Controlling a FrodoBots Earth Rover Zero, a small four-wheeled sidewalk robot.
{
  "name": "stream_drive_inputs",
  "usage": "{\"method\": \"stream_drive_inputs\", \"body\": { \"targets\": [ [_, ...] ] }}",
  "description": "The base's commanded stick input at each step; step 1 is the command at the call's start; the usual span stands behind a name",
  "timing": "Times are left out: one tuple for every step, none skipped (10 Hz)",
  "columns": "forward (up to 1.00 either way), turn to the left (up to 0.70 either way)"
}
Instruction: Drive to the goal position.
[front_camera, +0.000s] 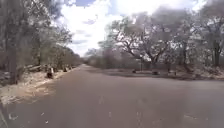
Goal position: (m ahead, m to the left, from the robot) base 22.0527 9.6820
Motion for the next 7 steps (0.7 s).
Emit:
{"method": "stream_drive_inputs", "body": {
  "targets": [
    [0.7, 0.25],
    [0.7, 0.09],
    [0.7, 0.0],
    [0.7, 0.0],
    [0.7, 0.0],
    [0.7, 0.0],
    [0.7, 0.0]
  ]
}}
